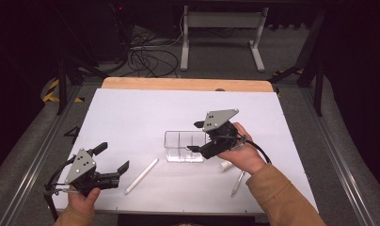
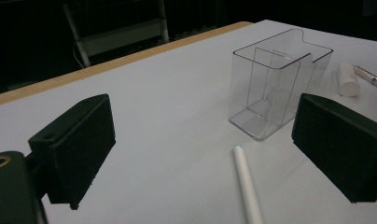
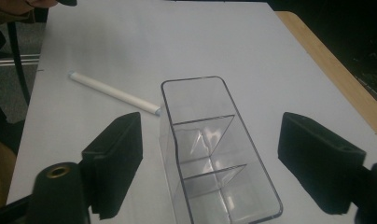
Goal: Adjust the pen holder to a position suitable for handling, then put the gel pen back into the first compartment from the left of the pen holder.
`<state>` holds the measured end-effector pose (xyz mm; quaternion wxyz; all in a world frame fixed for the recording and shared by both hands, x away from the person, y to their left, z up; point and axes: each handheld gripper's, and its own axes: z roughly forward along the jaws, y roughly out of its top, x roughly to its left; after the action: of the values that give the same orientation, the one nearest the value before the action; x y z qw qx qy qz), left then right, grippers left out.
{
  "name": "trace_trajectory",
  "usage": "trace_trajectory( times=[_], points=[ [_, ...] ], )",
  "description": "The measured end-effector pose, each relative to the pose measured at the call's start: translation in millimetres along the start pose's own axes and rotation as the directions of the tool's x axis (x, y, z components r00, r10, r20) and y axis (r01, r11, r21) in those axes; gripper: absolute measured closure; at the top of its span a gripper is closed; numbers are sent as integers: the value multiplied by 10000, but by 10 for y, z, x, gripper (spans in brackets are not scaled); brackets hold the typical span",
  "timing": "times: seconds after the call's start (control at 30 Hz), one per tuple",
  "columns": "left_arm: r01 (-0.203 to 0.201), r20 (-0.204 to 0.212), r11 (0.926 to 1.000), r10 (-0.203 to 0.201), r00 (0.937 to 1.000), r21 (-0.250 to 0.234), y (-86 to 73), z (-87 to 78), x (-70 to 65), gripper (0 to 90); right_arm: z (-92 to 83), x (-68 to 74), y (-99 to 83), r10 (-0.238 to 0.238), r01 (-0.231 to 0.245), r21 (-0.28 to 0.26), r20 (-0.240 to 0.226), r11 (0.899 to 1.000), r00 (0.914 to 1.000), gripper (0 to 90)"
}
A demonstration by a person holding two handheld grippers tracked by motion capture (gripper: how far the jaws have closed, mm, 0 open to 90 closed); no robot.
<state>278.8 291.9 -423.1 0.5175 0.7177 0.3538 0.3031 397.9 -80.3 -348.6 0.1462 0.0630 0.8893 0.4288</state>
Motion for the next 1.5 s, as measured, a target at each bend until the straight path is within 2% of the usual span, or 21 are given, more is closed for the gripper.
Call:
trace_trajectory(
  times=[0.37, 0.57, 0.67, 0.8, 1.0, 1.03, 1.07, 1.13, 1.2, 1.27, 1.33, 1.43, 1.5],
  points=[
    [64, 14, 10000, -64, 10000, -37, 2, 2, 0, 65, -139, 11, -49, 461, -445, -387, 427, 9983, 9980, 108],
    [66, 9, 10000, -66, 10000, -37, 2, 5, 5, 62, -211, 2, -69, 786, -735, -833, 598, 9938, 9951, 36],
    [84, 4, 10000, -84, 10000, -39, 1, 2, 8, 61, -249, 15, -90, 898, -817, -964, 838, 9920, 9924, 0],
    [107, -1, 9999, -107, 9999, -54, 0, 0, 10, 61, -310, 34, -148, 1172, -1042, -1300, 970, 9860, 9884, 0],
    [86, -3, 9999, -86, 10000, -52, 4, 1, 4, 59, -357, 61, -228, 1580, -1389, -1477, 1269, 9792, 9792, 0],
    [81, -7, 10000, -81, 10000, -53, 5, 1, 5, 59, -371, 80, -253, 1730, -1485, -1633, 1477, 9753, 9738, 0],
    [86, -1, 9999, -86, 10000, -62, 6, 3, 5, 59, -371, 80, -253, 1730, -1485, -1633, 1477, 9753, 9738, 0],
    [73, 21, 10000, -73, 10000, -39, 7, 11, 1, 59, -391, 91, -279, 1934, -1631, -1874, 1567, 9687, 9685, 0],
    [59, 29, 10000, -59, 10000, -9, 5, 15, -2, 58, -401, 100, -290, 2192, -1852, -1915, 1752, 9639, 9598, 0],
    [76, 26, 10000, -75, 10000, -36, 4, 12, -4, 58, -407, 117, -295, 2240, -1909, -1712, 2011, 9666, 9536, 0],
    [78, 35, 9999, -78, 10000, -77, 9, 9, 3, 58, -421, 127, -302, 2218, -1908, -1618, 2031, 9682, 9537, 0],
    [70, 42, 10000, -70, 10000, -60, 8, 11, 2, 58, -448, 131, -313, 2273, -1971, -1582, 2034, 9675, 9523, 2],
    [71, 36, 10000, -71, 10000, -53, 9, 9, -3, 58, -471, 127, -329, 2399, -2068, -1680, 2090, 9638, 9480, 11]
  ],
)
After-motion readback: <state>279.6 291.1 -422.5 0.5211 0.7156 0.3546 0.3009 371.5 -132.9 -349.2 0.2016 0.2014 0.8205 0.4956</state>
